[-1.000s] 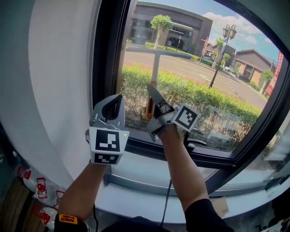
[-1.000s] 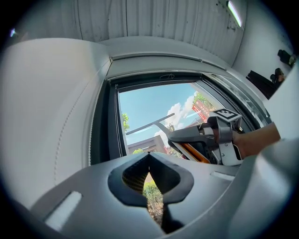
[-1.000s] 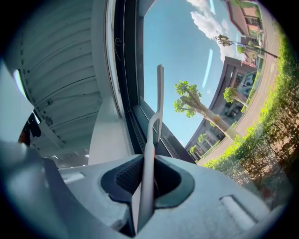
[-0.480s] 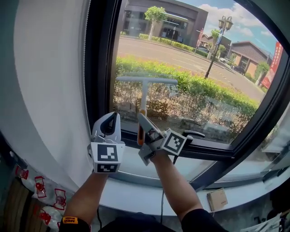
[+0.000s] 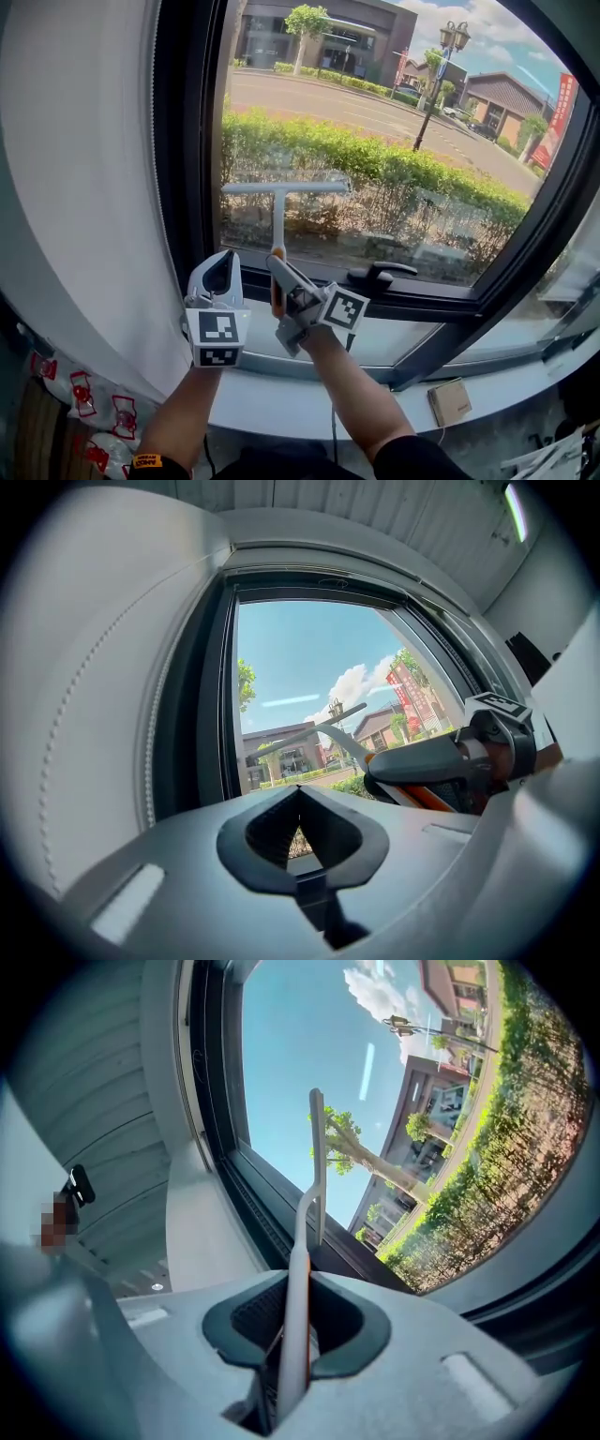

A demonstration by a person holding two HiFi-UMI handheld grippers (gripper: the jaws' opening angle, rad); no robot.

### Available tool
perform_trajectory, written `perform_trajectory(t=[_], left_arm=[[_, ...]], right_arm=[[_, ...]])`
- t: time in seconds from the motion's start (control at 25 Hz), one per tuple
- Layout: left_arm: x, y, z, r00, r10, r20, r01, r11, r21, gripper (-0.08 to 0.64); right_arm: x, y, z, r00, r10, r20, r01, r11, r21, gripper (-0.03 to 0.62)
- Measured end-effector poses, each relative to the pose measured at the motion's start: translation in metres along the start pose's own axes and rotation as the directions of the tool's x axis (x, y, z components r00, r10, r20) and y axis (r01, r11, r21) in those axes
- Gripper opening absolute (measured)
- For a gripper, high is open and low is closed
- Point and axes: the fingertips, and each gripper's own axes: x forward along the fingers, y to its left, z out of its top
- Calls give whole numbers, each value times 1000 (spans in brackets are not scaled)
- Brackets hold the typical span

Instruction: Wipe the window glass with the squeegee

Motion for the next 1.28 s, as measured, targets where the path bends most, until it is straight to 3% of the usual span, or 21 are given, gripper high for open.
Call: perform_trajectory(t=[0.24,0.52,0.72,1.0,1.28], left_arm=[[6,-8,33,999,-8,48,8,1000,4,11],[29,-37,143,972,-40,230,31,999,42,6],[43,-67,204,945,-64,320,36,995,93,6],[58,-73,221,936,-73,344,28,991,132,6],[62,-83,194,949,-69,308,35,993,115,6]], right_arm=[[-4,29,19,999,22,-28,-24,996,-82,51],[-10,92,137,991,116,59,-99,965,-242,51],[-19,119,211,977,180,113,-148,958,-247,50],[-13,119,235,972,206,113,-178,959,-219,50],[-31,103,211,969,223,103,-203,962,-181,49]])
